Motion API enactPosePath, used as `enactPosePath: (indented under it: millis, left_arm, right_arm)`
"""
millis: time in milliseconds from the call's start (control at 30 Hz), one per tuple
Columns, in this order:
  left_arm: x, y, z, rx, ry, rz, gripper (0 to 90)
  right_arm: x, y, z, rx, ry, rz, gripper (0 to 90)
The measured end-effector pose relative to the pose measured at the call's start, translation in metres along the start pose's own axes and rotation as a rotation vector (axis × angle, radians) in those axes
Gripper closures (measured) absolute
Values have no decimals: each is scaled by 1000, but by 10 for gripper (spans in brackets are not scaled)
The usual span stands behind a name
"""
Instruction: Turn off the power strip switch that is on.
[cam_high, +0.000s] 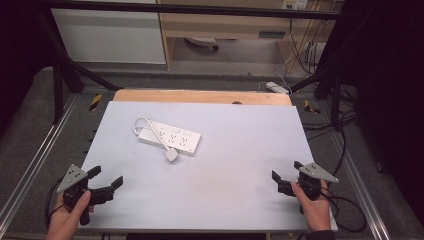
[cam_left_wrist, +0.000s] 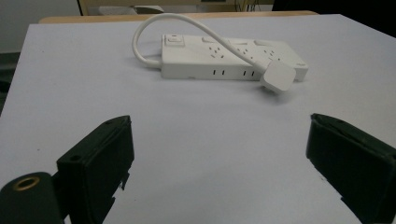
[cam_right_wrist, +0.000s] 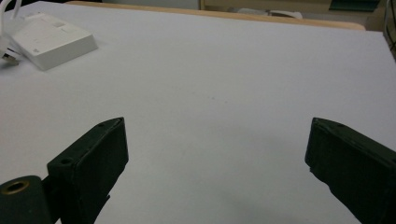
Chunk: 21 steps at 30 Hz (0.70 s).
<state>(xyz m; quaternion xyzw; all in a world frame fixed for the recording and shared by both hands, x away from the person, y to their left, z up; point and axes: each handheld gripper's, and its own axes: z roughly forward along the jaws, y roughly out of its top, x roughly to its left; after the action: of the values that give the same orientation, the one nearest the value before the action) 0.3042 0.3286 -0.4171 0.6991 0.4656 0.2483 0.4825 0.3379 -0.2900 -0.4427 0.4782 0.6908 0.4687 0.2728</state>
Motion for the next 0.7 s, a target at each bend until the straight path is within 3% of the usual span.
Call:
enactPosePath:
  millis: [300, 700]
  left_arm:
    - [-1, 0, 0, -2, -3, 11, 76]
    - [-3, 3, -2, -31, -19, 10, 75]
  right_arm:
    - [1, 0, 2, 11, 25, 5, 52]
    - [0, 1, 5, 40, 4, -38, 45]
